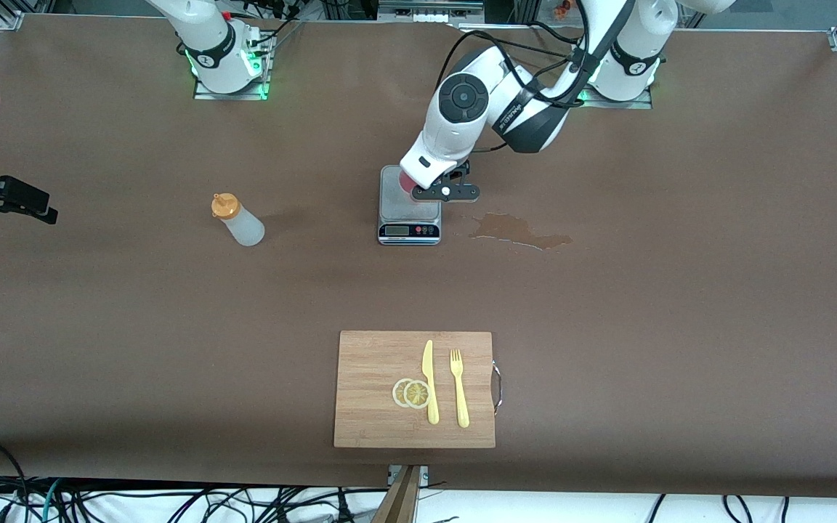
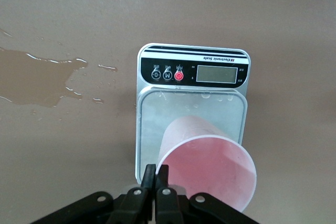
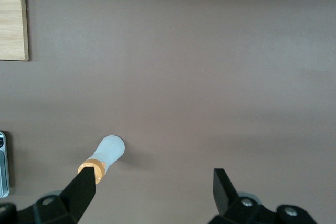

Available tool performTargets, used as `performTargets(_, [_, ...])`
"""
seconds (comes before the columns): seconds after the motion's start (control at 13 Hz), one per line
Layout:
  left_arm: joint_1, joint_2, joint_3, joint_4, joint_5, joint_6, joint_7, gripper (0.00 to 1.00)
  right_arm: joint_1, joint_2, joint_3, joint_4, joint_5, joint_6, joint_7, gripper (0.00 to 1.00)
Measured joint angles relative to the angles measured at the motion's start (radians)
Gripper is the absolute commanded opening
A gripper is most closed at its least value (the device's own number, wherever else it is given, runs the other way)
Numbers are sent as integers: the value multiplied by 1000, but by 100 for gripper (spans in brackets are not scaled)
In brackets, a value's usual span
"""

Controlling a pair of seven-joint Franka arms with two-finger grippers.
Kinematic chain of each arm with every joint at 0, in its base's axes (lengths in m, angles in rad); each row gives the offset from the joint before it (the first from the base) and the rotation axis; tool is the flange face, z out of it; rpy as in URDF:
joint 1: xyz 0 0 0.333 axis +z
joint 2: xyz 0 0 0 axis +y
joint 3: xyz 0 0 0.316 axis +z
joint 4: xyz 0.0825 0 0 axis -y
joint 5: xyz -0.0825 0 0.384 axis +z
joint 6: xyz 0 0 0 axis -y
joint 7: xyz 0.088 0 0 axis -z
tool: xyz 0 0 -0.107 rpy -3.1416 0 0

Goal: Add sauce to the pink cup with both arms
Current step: 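Lower the pink cup onto the scale and open the left gripper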

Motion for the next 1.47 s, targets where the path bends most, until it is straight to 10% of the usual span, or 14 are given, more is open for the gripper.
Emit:
performTargets(1.08, [-17,24,-17,-63,0,105,-26,0,-1,0,0,0,0,-2,1,99])
performTargets(1.16, [-17,24,-17,-63,0,107,-26,12,-1,0,0,0,0,-2,1,99])
performTargets(1.39, [-17,24,-16,-63,0,108,-26,100,-1,0,-1,0,0,-2,1,100])
performTargets(1.47, [-16,24,-14,-62,0,109,-26,100,-1,0,-1,0,0,-2,1,99])
